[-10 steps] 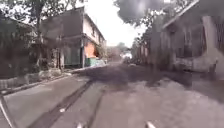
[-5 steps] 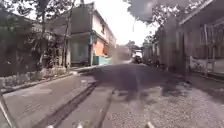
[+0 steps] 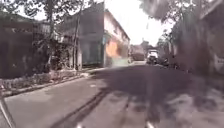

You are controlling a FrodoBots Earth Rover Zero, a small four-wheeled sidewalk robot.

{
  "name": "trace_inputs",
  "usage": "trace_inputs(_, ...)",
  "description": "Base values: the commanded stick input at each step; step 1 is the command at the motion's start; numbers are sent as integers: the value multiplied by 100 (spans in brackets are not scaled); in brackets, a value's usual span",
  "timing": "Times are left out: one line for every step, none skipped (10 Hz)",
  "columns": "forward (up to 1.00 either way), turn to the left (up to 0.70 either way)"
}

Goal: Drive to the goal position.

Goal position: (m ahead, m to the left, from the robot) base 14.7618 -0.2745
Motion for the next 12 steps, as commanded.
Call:
trace_inputs(100, 0)
trace_inputs(100, 0)
trace_inputs(100, -6)
trace_inputs(100, -33)
trace_inputs(100, -40)
trace_inputs(100, -40)
trace_inputs(100, -40)
trace_inputs(100, -40)
trace_inputs(100, -25)
trace_inputs(100, -9)
trace_inputs(100, 0)
trace_inputs(100, 0)
